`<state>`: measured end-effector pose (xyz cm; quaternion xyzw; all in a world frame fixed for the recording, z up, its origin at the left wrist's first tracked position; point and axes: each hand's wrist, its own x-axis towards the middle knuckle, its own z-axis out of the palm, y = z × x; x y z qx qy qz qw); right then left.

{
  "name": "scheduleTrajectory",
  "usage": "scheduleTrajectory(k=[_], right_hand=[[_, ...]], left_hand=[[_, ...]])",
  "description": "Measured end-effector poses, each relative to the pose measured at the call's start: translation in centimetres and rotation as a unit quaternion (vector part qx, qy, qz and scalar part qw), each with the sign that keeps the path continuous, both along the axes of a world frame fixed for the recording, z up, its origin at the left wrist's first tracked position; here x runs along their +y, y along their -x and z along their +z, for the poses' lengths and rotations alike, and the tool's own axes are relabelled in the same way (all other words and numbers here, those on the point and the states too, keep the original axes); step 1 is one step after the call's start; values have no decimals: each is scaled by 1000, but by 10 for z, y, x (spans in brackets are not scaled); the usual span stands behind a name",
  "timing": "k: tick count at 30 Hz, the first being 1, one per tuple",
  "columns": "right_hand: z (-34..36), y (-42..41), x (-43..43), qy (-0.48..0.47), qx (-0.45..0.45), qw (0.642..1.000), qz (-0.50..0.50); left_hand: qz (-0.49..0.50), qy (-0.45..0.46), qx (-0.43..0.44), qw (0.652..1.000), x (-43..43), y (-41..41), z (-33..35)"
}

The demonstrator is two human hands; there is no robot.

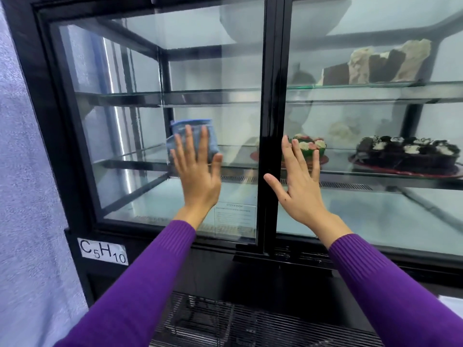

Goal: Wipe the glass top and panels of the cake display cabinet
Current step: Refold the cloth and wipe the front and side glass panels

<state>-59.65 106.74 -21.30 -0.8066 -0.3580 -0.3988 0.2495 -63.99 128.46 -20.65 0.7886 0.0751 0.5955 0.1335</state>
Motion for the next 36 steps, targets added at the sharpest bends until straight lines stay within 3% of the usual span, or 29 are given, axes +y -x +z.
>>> scheduleTrajectory(k=[4,6,9,12,14,16,19,22,24,30,36], right_hand=[[0,-3,-3,-4,1,1000,7],[-1,-4,-5,2,-3,1000,5],[-6,-6,-10,23,-7,1000,-6],[-18,-5,-14,47,-7,999,-23],[-30,-4,-15,55,-8,998,-40],[-48,-3,-18,69,-16,995,-67],[-76,-4,-28,86,-9,992,-95],[-94,-5,-44,74,-8,992,-99],[-95,-5,-57,60,-12,993,-106],[-49,-26,-111,18,-61,982,-180],[24,-52,-169,10,-133,969,-206]], left_hand=[[-21,-175,51,983,-32,-1,-62],[-16,-194,93,976,-24,9,-123],[-6,-100,98,990,10,19,-150],[14,33,47,998,20,12,-91],[11,47,13,999,5,3,-44],[-7,-33,14,999,-17,-5,-32],[-36,-162,61,984,-50,-6,-92],[-40,-223,117,967,-65,4,-179],[-22,-234,137,962,-65,7,-197],[-25,-247,98,964,-87,-13,-85],[79,-260,50,961,-139,-36,57]])
